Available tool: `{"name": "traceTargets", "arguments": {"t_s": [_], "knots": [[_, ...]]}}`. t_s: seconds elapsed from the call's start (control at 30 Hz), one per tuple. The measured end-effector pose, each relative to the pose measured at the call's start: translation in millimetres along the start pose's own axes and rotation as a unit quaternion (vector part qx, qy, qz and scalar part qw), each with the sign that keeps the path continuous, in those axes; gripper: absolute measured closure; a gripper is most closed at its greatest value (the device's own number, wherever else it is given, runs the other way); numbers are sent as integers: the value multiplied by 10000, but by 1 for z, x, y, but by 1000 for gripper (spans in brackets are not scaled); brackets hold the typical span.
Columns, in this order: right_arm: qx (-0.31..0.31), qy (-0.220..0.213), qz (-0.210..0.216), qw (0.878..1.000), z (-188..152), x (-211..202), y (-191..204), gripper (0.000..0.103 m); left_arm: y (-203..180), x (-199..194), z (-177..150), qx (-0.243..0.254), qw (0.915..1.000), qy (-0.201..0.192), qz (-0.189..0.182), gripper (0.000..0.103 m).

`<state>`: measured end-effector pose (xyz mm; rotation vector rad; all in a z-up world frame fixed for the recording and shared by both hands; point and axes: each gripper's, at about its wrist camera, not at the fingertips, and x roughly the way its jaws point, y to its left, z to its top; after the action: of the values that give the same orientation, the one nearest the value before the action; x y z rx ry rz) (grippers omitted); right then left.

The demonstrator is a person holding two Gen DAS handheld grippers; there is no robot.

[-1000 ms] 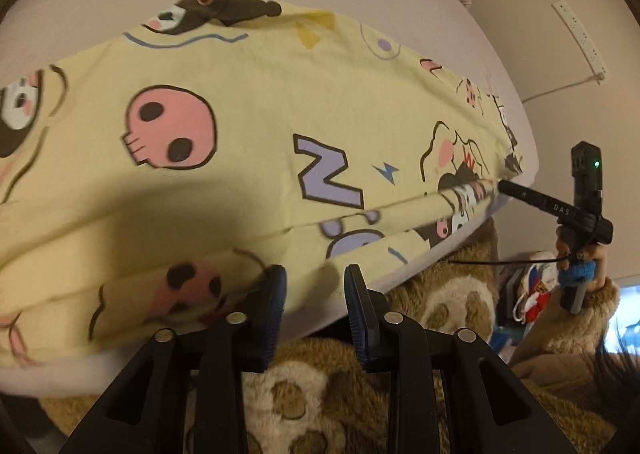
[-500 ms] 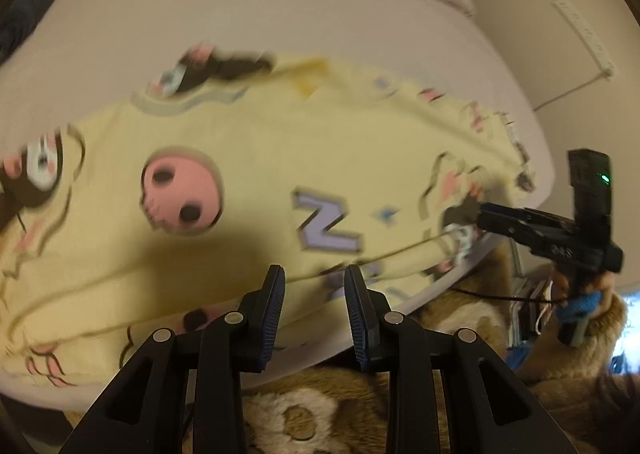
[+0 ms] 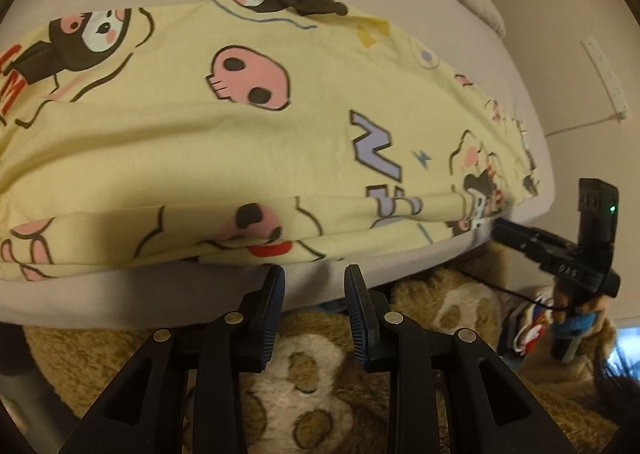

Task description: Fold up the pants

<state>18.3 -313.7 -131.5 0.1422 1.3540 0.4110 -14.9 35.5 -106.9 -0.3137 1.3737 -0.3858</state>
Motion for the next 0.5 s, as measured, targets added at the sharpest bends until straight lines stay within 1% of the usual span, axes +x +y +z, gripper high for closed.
{"name": "traceTargets", "arguments": {"t_s": [0.07, 0.13, 0.23, 0.4, 0.43, 0.5], "knots": [[-121, 35, 85, 9999, 1, 5, 8, 55, 2, 1, 5, -124, 9998, -115, 71, 75], [-169, 39, 98, 9998, 3, 9, 12, 55, 8, 0, 9, -269, 9994, -215, 52, 75], [-189, -87, 124, 9997, 8, 10, 15, 55, 24, -5, 18, -695, 9964, -437, -220, 75], [-137, -261, 129, 9995, 17, 7, 15, 55, 35, -6, 21, -1105, 9926, -432, -242, 75], [-138, -274, 114, 9995, 17, 7, 15, 55, 35, -8, 21, -1163, 9917, -468, -276, 75], [-141, -320, 110, 9993, 19, 5, 15, 55, 40, -14, 19, -1338, 9891, -587, -201, 75]]}}
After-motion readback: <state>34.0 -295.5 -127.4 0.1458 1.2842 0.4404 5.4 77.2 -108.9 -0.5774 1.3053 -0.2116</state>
